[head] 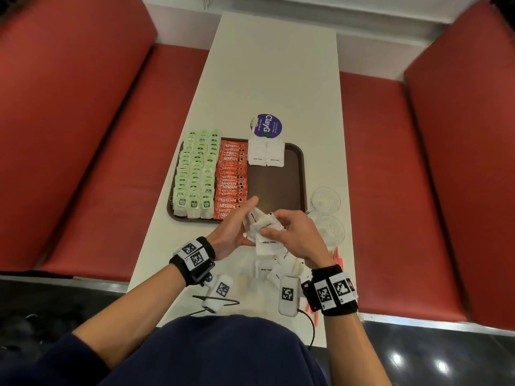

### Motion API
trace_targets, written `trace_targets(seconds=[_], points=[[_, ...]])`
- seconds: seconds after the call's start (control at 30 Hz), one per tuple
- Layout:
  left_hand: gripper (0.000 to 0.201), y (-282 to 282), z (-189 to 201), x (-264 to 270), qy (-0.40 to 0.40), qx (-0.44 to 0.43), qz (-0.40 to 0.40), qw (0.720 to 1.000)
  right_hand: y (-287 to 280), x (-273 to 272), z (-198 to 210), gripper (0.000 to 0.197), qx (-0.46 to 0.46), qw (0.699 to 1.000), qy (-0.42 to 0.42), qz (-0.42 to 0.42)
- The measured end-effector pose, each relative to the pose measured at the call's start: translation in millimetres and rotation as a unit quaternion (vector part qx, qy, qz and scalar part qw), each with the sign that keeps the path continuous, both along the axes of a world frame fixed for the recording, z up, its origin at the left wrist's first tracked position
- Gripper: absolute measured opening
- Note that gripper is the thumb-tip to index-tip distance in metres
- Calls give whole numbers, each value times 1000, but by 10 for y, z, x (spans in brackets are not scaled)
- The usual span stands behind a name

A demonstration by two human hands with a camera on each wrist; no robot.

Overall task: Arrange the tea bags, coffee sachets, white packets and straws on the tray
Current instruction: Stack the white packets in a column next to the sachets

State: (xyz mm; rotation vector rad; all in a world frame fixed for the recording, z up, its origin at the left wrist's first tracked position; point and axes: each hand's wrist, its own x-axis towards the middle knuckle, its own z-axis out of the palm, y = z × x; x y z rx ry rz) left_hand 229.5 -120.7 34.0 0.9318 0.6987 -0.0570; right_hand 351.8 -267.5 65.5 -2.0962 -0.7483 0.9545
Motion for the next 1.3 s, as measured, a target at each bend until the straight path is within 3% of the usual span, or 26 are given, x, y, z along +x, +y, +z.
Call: trace_targets(seconds=[0.2,0.33,0.43,0.7,0.87,0.97,1.07,1.2,1.3], points=[[47,117,-21,-219,-20,52,-43,998,275,-283,-51,56,-4,995,-83,-58],[29,231,-6,-355,4,27,-18,999,420,-523,-114,66,27,984,-150,-88],[31,334,-2,-464,-9,-11,3,1000,465,-661,-194,69,46,976,-187,-103],[36,425,16,-453,-23,-67,45,996,551,-816,-249,64,99,976,-98,-168],[32,375,-57,-368,-39,-15,30,999,607,-611,-253,53,105,970,-36,-218],[35,372,-128,-240,-31,33,86,995,608,-496,-181,56,100,965,40,-239],[37,384,-152,-98,-27,88,157,983,599,-505,-161,56,82,967,133,-204],[39,416,-148,69,-18,115,221,968,626,-468,-270,26,132,946,224,-193],[35,524,-155,118,7,137,265,954,670,-315,-301,22,162,934,227,-225]])
